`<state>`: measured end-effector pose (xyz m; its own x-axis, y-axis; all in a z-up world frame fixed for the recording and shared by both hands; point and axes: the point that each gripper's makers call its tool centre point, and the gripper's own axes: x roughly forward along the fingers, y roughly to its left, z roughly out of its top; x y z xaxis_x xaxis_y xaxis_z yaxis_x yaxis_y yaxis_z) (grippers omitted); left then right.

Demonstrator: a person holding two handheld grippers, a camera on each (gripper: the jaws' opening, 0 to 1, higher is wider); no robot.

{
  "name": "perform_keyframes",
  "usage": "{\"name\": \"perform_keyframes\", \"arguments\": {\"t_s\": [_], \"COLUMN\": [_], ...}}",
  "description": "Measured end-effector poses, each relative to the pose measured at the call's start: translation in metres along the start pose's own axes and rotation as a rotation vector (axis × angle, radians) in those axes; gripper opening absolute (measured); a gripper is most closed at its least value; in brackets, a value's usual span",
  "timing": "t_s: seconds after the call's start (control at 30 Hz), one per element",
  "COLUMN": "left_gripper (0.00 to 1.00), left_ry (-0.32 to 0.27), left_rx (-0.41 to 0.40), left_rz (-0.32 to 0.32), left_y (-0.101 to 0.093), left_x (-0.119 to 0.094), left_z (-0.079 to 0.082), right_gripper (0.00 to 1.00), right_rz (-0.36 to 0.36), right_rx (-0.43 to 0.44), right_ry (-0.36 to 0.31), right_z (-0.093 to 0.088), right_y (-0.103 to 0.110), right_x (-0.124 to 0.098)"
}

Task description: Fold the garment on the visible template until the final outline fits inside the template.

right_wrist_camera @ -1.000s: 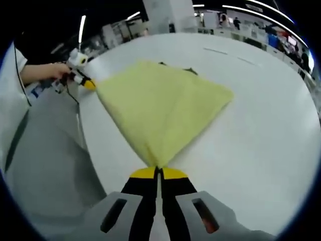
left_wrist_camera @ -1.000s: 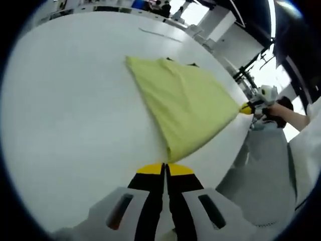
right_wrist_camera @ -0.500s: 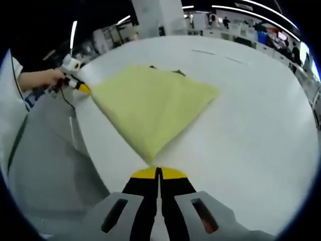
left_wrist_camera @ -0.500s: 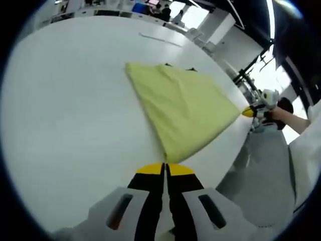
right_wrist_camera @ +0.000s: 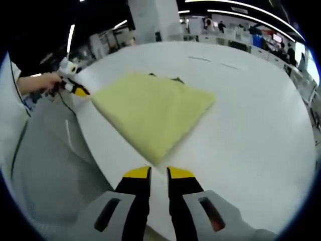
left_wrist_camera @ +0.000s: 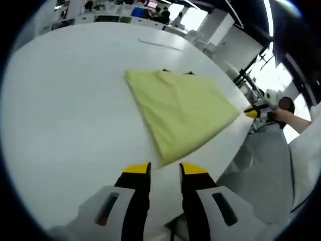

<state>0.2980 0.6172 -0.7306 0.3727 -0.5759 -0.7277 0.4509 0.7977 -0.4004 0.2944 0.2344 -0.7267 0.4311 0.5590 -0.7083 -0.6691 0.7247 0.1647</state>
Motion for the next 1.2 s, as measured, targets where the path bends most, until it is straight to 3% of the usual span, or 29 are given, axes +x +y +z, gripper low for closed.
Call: {"name": "perform_keyframes", "arguments": {"t_s": [0.47,0.87,1.03,1.2], "left_gripper": [0.49,0.68,0.81,0.87], "left_ry": [-0.016,-0.071,-0.064,-0.063], "left_rx": [0.025,0.017,0.013,0.024], "left_rz": [0.002,0.011,-0.007,-0.013], "left_y": [-0.024,-0.035,-0.043,-0.05], "left_x": [-0.022,-0.051,-0.061,-0.071], "left_z": [-0.007,-0.001,0.003,0.01], "right_gripper": [0.33,0.51,0.57,0.64], "right_rz": [-0.011,-0.034,-0.051,-0.055], "right_rx": [-0.008,0.037,0.05,0.041], "right_ry": [-0.043,-0.095,-0.126,-0.147], "right_z": [0.014,0.021,0.03,0.04], "right_y": [0.022,0.036,0.037,0.04], "right_x": [-0.018,-0.044,-0.058,-0.071]}}
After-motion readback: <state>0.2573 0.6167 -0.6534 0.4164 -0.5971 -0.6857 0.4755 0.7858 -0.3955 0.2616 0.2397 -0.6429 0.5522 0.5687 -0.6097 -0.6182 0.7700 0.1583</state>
